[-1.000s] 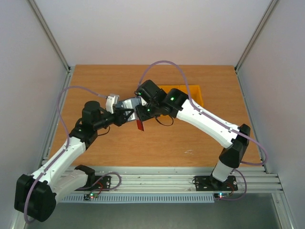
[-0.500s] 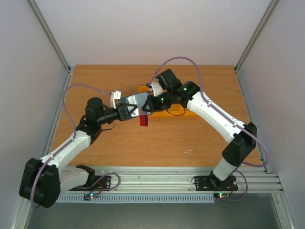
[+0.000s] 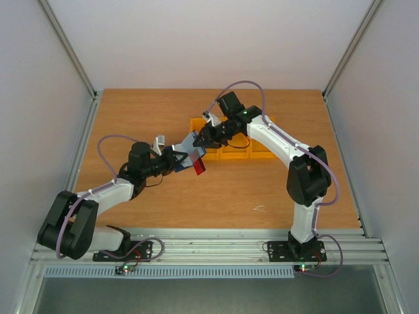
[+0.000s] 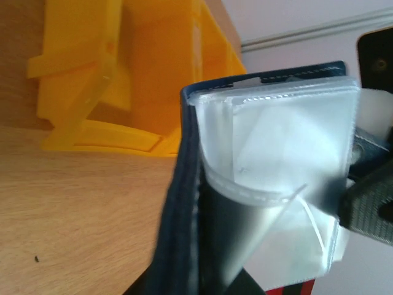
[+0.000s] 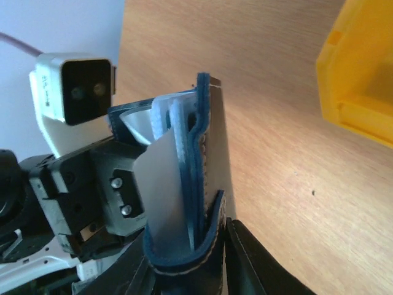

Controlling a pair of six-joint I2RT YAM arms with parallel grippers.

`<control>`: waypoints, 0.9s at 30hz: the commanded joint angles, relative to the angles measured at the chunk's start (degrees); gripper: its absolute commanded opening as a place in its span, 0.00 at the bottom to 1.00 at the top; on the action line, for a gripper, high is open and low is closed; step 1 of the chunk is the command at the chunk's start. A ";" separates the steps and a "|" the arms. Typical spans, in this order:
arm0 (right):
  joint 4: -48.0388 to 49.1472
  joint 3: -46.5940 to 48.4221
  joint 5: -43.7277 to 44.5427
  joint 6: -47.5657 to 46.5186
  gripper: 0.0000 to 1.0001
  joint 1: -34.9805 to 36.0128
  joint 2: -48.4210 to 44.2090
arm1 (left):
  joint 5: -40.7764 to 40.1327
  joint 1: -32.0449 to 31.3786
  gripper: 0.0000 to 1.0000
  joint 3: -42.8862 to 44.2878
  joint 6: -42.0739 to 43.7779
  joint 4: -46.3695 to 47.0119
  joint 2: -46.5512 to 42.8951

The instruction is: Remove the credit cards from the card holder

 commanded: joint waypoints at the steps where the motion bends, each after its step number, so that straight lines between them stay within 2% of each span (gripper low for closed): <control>1: 3.55 2.44 -7.24 -0.18 0.29 0.15 0.78 | -2.51 -0.30 0.00 -0.55 -4.44 5.94 0.94; 8: 4.19 -0.03 -7.65 -0.79 0.39 0.10 -0.05 | -4.46 -0.31 0.00 -1.32 -7.41 6.82 1.43; 12: 12.30 -2.77 -10.22 4.76 0.43 0.72 -1.10 | -4.42 -0.37 0.00 -1.18 -8.30 7.57 1.37; 19: 7.13 -3.25 -0.27 3.26 0.41 1.34 -2.58 | -3.96 -0.56 0.00 -0.89 -7.44 8.20 1.16; 24: 9.67 -4.79 -3.42 3.96 0.40 1.33 -4.17 | -4.27 -0.56 0.00 -1.44 -7.60 7.77 0.89; 27: 13.02 -5.56 -7.33 5.80 0.34 1.23 -4.86 | -4.34 -0.63 0.00 -1.55 -7.56 7.52 0.72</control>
